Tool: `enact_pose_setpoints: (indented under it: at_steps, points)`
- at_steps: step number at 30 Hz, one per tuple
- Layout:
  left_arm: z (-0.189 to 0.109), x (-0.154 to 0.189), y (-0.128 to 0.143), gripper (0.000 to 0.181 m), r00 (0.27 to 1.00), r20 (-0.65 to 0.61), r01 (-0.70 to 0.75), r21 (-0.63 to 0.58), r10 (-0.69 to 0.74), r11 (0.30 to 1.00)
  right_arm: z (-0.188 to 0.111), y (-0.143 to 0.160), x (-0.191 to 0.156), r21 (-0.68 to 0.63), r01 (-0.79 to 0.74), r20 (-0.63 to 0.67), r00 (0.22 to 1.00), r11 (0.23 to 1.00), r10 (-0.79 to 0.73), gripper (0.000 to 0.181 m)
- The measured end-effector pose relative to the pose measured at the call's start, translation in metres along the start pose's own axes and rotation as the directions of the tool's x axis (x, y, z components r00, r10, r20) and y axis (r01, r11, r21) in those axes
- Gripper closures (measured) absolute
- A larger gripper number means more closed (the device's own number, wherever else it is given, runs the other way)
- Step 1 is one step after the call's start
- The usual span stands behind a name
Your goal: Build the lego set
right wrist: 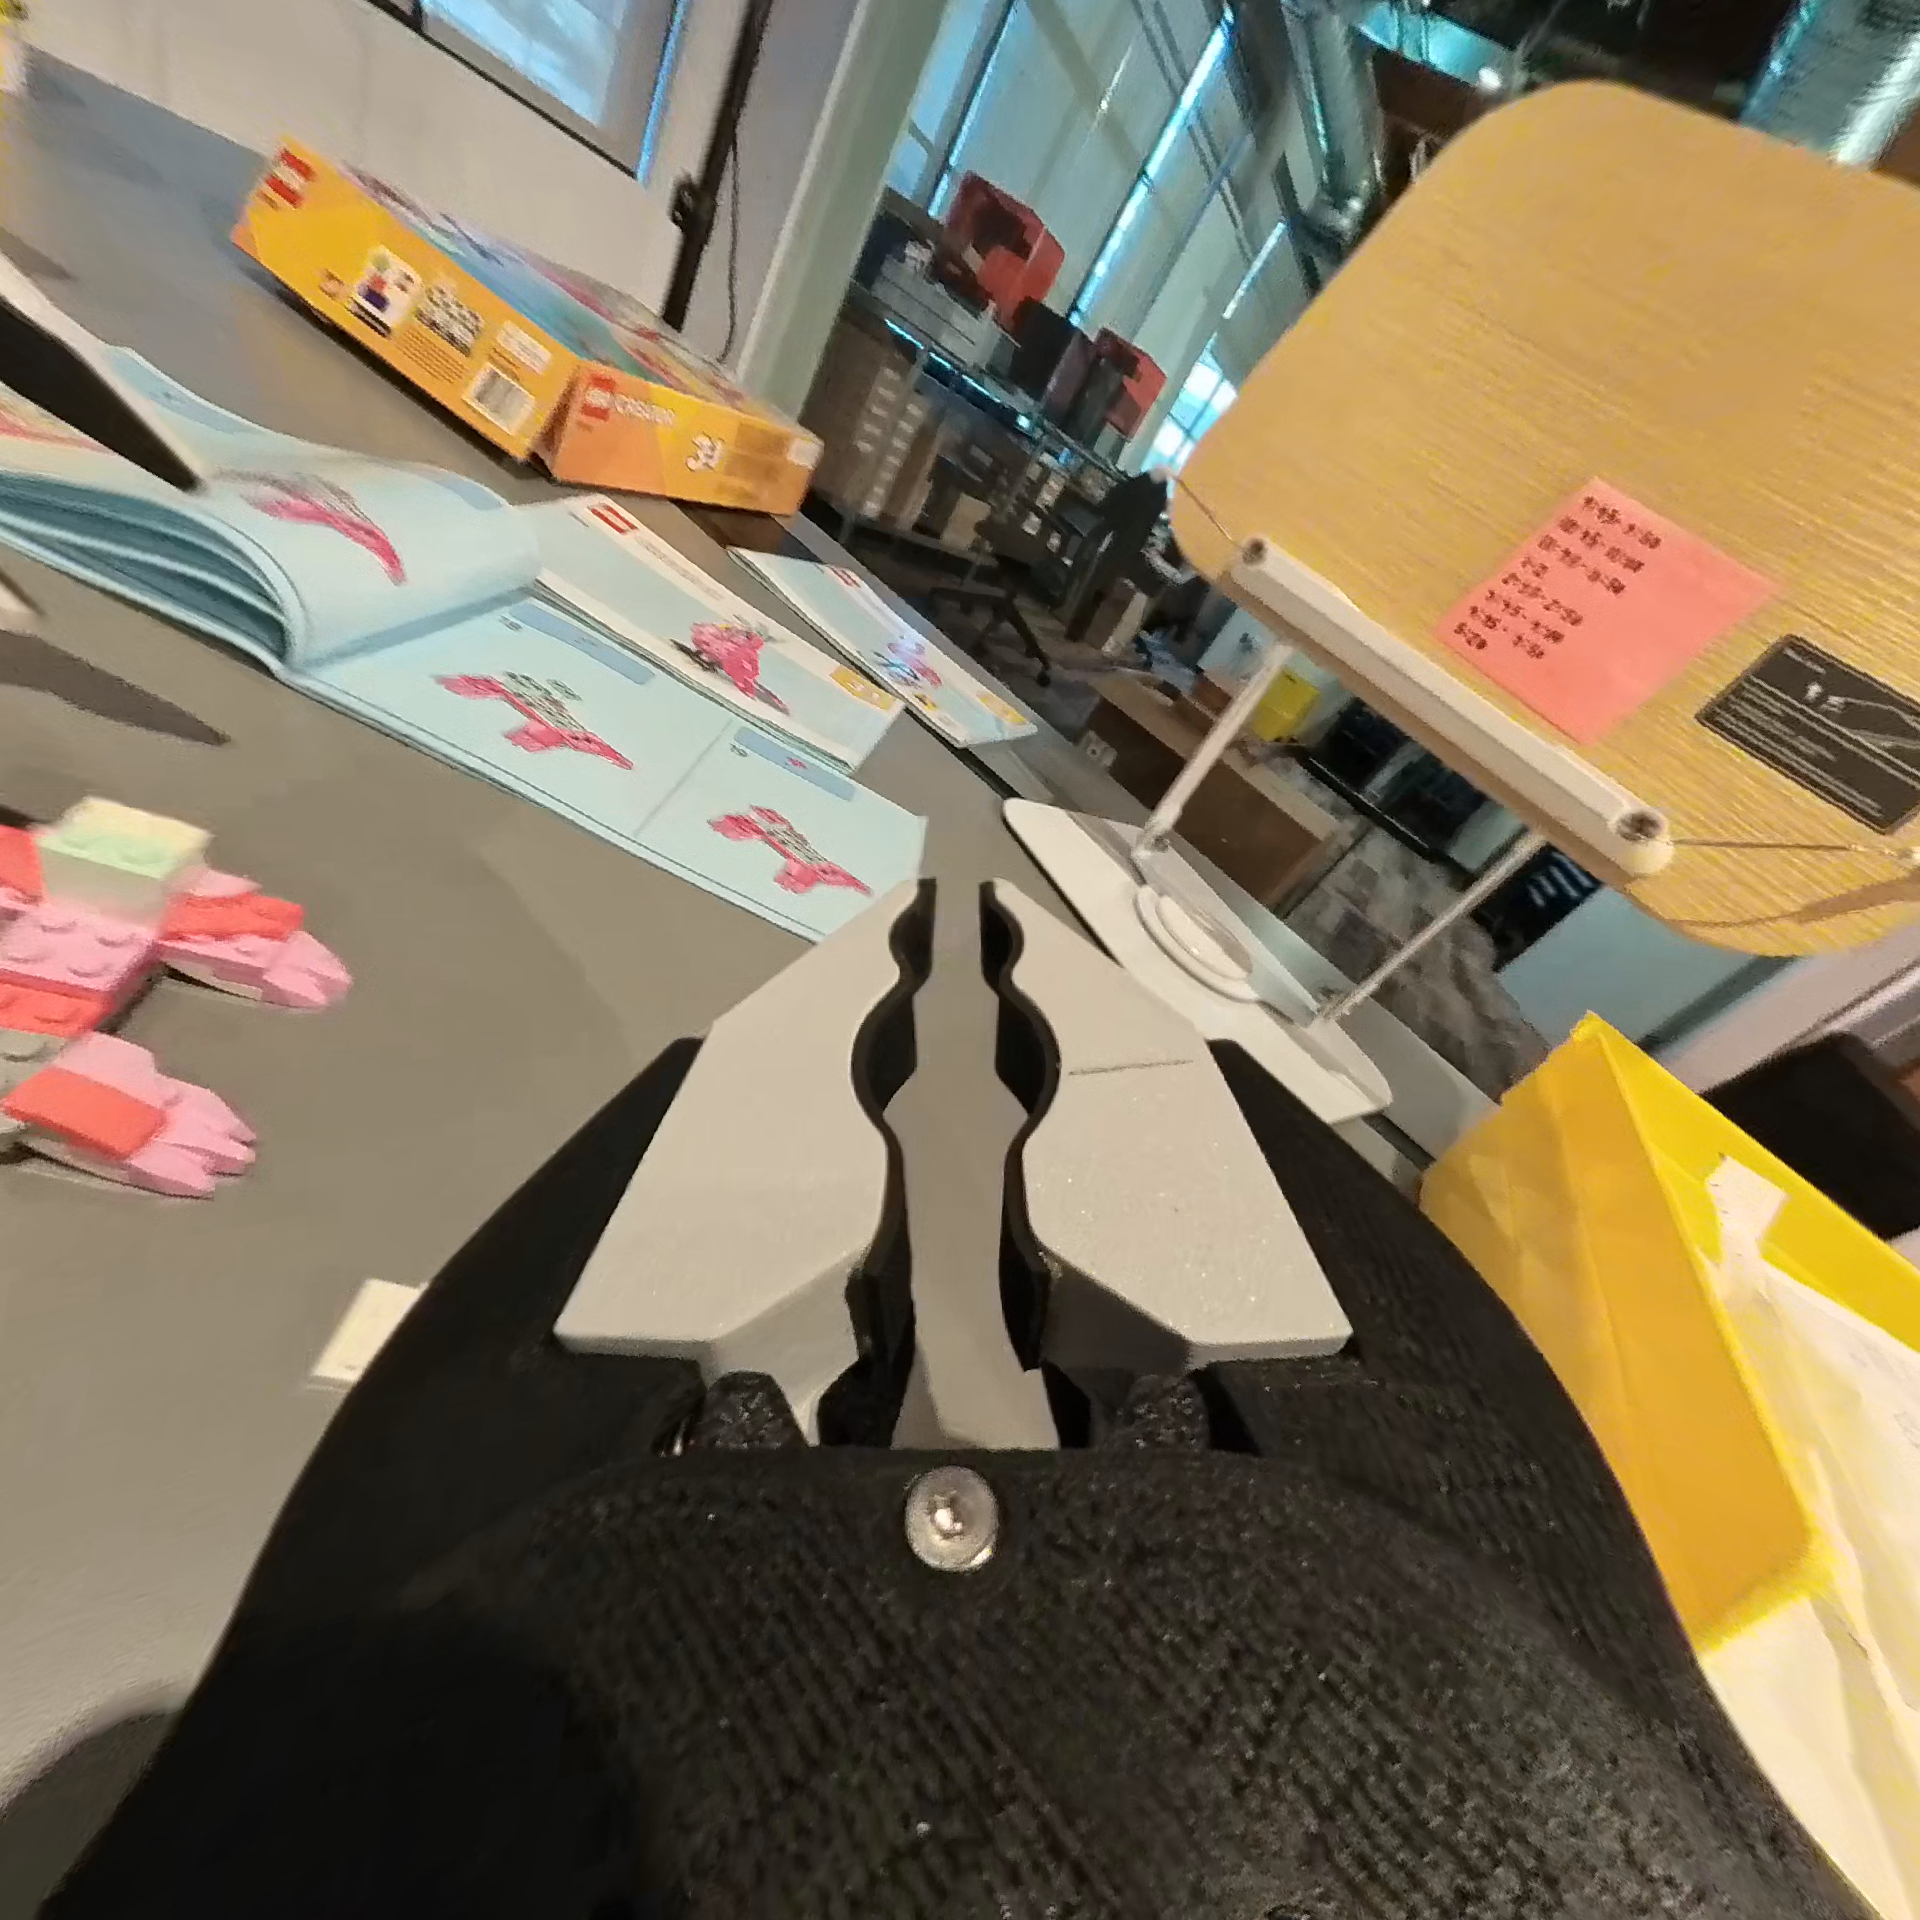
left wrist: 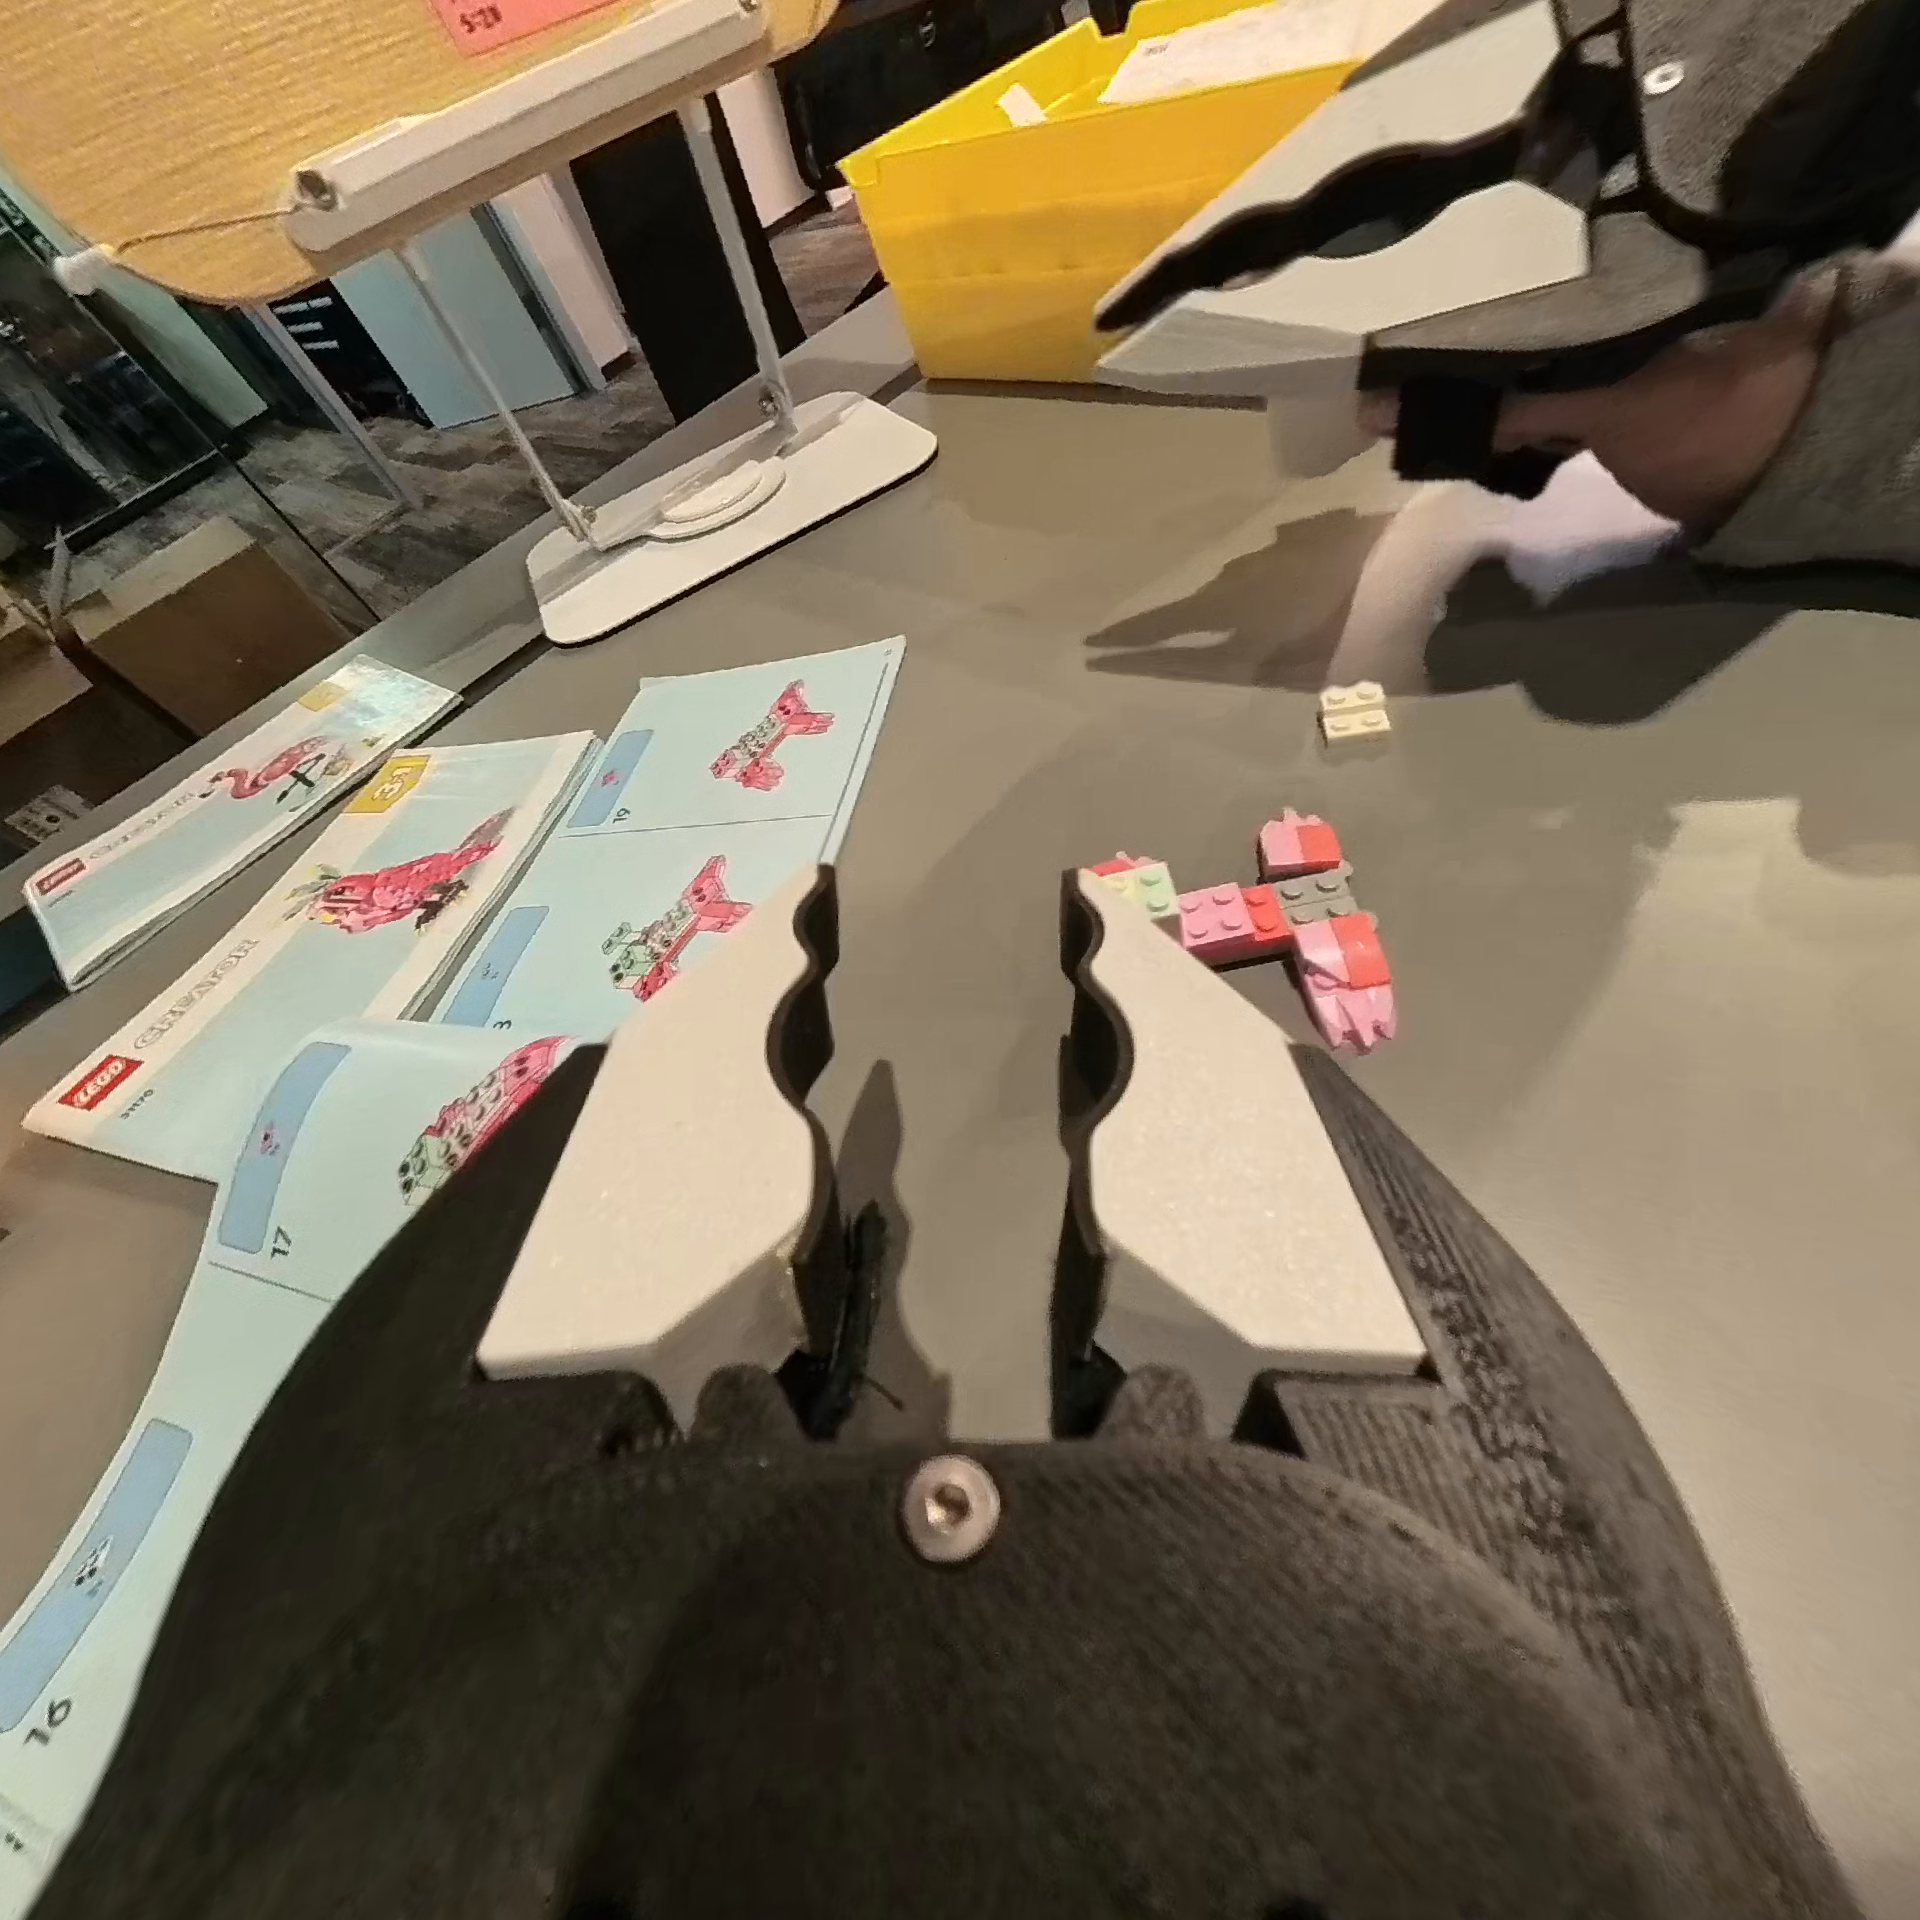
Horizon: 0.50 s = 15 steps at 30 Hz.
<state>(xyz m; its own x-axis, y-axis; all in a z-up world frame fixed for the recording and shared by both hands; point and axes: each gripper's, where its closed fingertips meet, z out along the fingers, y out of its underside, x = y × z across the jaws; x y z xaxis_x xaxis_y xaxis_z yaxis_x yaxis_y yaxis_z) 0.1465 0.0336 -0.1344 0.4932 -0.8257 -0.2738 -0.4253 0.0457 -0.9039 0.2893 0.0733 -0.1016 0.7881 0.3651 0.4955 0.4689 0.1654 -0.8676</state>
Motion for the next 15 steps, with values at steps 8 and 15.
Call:
enact_pose_setpoints:
  at_steps: [8,15]
  points:
    - [-0.002,-0.012,0.001,0.139,0.998,0.039,0.042,0.004,-0.042,0.999,-0.008,-0.003,-0.123,-0.334,-0.225,0.483,0.793,0.915,0.371,0.143]
    - [-0.003,-0.012,-0.001,0.139,0.998,0.045,0.037,0.013,-0.037,0.999,-0.012,-0.003,-0.147,-0.453,-0.179,0.474,0.781,0.873,0.406,0.152]
